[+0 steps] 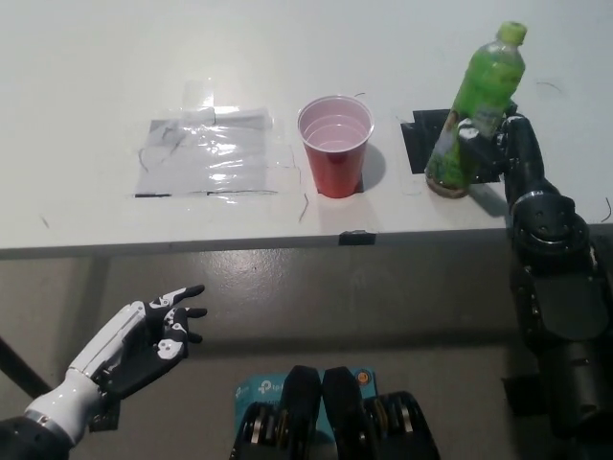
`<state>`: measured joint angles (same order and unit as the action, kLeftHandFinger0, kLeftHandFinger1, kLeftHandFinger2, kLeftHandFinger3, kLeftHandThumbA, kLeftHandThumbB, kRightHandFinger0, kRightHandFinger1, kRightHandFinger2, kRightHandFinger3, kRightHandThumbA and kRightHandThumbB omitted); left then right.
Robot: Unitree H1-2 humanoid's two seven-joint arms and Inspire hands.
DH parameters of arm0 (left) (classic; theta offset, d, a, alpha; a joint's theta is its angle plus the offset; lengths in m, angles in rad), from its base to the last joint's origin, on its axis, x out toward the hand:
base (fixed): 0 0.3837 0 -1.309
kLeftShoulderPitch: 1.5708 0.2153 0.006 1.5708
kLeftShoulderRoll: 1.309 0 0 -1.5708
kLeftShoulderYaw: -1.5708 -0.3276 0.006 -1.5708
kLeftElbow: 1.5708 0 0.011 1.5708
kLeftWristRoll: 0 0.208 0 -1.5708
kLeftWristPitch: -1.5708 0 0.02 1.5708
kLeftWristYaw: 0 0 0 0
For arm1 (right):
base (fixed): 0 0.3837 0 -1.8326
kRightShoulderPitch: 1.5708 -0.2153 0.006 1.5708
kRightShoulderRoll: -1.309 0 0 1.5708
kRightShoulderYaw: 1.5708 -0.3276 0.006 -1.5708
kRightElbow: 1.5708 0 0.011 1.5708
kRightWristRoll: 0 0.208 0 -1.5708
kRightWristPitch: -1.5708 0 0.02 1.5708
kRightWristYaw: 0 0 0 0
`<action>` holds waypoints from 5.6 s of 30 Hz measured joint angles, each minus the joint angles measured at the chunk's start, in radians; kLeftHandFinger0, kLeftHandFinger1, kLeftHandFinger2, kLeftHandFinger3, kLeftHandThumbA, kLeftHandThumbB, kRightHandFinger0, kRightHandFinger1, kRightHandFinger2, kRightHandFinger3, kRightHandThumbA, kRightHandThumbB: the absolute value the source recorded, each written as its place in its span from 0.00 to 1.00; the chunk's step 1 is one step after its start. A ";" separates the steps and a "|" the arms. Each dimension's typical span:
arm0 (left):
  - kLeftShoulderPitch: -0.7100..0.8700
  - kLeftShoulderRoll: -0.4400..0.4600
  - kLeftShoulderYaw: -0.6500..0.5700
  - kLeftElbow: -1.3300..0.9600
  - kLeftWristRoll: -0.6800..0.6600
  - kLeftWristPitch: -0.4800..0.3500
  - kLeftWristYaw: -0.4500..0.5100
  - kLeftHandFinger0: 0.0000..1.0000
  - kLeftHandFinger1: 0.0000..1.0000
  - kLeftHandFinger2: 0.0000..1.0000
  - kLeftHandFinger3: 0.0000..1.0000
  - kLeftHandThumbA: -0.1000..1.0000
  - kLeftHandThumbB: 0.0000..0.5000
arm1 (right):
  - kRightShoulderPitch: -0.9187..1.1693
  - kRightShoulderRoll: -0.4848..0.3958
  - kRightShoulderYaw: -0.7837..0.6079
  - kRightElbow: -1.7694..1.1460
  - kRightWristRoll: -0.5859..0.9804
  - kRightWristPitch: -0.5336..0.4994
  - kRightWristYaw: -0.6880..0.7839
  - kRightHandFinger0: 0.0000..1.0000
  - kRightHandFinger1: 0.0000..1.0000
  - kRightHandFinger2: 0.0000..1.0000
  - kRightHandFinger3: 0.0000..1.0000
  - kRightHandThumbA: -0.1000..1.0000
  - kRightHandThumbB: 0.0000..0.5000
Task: The robot uses its right hand to pick up a bottle kept in the middle of the desk and tilt it into a cup kept next to it to pour water out
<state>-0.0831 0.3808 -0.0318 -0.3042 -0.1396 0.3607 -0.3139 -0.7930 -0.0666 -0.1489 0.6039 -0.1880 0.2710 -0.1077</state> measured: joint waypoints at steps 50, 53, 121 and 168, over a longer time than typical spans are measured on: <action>-0.018 0.023 -0.009 0.000 0.005 0.013 -0.023 0.74 0.85 0.95 1.00 0.71 0.14 | 0.026 -0.259 0.435 -0.101 -0.242 -0.253 -0.018 0.00 0.03 0.14 0.30 0.00 0.13; -0.018 0.023 -0.009 0.000 0.005 0.014 -0.023 0.75 0.85 0.95 1.00 0.72 0.17 | 0.031 -0.241 0.459 -0.123 -0.260 -0.258 -0.009 0.00 0.01 0.13 0.29 0.00 0.20; -0.039 0.042 -0.007 -0.011 0.004 0.060 -0.063 0.83 0.91 0.99 1.00 0.70 0.07 | -0.094 -0.469 0.581 -0.224 -0.665 -0.585 0.135 0.00 0.05 0.03 0.33 0.04 0.50; -0.046 0.051 -0.003 -0.045 0.001 0.078 -0.065 0.89 0.95 1.00 1.00 0.73 0.00 | -0.253 -0.518 0.670 -0.195 -0.925 -0.740 0.092 0.00 0.07 0.14 0.26 0.07 0.51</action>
<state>-0.1290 0.4313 -0.0347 -0.3490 -0.1382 0.4385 -0.3787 -1.0457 -0.5850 0.5212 0.4088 -1.1132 -0.4685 -0.0156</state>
